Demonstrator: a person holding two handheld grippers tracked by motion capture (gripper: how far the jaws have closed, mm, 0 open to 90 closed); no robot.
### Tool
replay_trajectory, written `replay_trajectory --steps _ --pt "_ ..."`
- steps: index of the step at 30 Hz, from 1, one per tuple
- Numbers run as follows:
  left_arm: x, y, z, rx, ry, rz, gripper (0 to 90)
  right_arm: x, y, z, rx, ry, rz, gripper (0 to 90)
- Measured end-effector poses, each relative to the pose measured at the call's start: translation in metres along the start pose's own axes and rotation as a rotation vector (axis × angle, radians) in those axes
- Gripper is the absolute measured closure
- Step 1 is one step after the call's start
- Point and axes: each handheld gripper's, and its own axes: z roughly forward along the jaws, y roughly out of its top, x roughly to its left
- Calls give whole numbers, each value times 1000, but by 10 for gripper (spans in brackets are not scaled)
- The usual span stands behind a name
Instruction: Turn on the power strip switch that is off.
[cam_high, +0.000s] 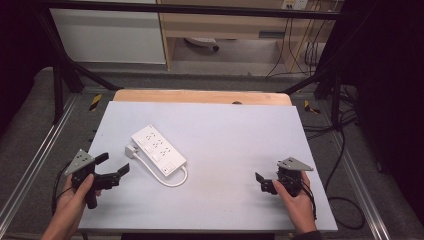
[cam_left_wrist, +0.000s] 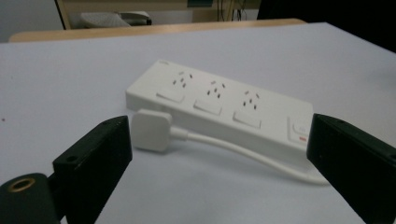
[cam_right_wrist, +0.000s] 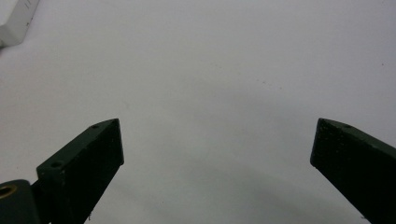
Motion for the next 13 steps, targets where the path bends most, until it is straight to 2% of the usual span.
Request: replay_trajectory --steps 4,7,11,13 --pt "-6 -16 5 93 -8 15 68 -1 0 0 1 -3 2 30" --pt "-12 -27 12 187 -14 58 73 -1 0 1 1 -10 0 30" --pt "-22 -35 15 243 -6 111 79 -4 -2 4 19 -28 8 27" --pt "-22 -34 16 242 1 106 76 -6 -4 7 38 -41 15 25"
